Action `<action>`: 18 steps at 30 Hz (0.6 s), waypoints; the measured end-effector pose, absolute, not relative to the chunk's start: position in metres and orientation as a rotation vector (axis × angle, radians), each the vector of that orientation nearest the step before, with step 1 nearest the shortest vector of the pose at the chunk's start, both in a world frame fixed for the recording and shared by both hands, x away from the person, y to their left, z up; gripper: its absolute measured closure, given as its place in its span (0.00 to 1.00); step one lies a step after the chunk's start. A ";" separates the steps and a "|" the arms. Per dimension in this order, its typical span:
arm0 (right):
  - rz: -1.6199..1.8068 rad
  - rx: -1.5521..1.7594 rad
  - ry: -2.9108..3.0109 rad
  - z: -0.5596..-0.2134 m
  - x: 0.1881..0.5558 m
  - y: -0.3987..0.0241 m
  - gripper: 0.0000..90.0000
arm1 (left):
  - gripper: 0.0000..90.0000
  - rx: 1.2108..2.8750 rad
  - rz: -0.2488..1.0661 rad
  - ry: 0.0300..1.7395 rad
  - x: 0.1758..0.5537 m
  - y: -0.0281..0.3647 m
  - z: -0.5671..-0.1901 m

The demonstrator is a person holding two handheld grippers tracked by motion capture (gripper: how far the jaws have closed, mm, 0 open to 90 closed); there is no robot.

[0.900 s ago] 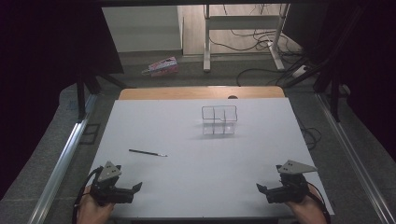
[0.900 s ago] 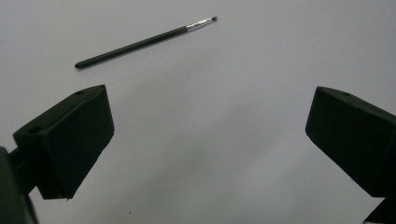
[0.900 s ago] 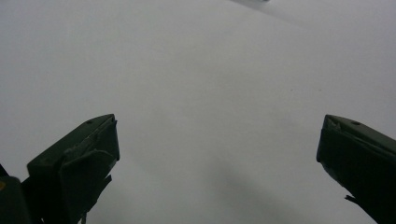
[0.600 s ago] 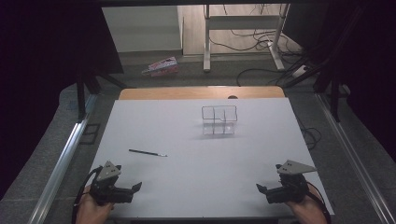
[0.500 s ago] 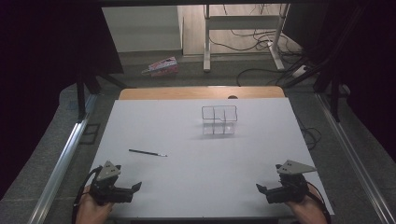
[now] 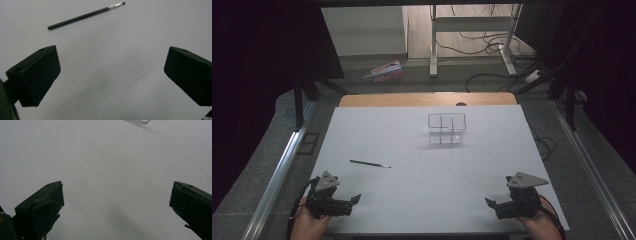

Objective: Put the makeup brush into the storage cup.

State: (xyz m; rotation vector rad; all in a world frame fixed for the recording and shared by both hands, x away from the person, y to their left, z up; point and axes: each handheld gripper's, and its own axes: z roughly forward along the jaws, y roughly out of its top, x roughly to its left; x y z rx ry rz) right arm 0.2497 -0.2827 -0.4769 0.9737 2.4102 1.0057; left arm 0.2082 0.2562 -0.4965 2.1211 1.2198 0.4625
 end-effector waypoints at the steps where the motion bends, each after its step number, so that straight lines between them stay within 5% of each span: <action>1: 1.006 0.967 2.409 -0.476 0.250 -0.283 0.00 | 0.01 2.121 0.467 1.216 0.208 0.256 -0.496; 18: 0.980 0.945 2.417 -0.477 0.250 -0.280 0.00 | 0.00 2.192 0.473 1.209 0.219 0.259 -0.495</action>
